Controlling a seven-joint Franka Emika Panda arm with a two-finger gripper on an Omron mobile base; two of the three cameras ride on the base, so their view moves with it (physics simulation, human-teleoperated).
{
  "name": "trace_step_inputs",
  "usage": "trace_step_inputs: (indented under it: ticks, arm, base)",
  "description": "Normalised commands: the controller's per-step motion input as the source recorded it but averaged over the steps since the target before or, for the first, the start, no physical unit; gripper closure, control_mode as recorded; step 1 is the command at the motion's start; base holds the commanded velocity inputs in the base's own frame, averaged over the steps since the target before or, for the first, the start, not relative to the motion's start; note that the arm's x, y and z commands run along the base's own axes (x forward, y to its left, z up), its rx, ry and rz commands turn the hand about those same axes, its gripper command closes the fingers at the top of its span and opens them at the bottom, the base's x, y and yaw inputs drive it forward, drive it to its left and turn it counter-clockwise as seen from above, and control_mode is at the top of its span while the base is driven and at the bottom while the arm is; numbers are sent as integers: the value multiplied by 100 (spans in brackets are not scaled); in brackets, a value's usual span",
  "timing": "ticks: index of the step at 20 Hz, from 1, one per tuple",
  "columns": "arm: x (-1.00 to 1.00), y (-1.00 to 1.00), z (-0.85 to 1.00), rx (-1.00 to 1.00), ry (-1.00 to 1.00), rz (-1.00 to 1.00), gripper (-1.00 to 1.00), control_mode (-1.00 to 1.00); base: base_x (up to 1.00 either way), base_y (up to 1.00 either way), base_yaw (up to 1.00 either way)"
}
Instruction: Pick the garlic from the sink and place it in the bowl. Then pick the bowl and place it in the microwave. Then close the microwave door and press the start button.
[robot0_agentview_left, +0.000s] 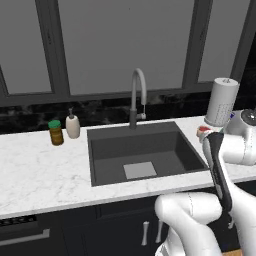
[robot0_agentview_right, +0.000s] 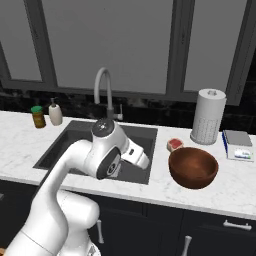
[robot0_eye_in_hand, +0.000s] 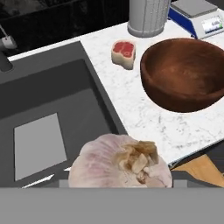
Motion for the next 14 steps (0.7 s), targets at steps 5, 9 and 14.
trace_step_inputs:
  ticks: [5,9,14]
  arm:
    - [0,-88,24,11,4,-6,100,-100]
    - [15,-83,8,11,7,0,100,-100]
    - [25,-67,-6,8,5,0,100,-100]
  base:
    - [0,0,0]
    - [0,0,0]
    - [0,0,0]
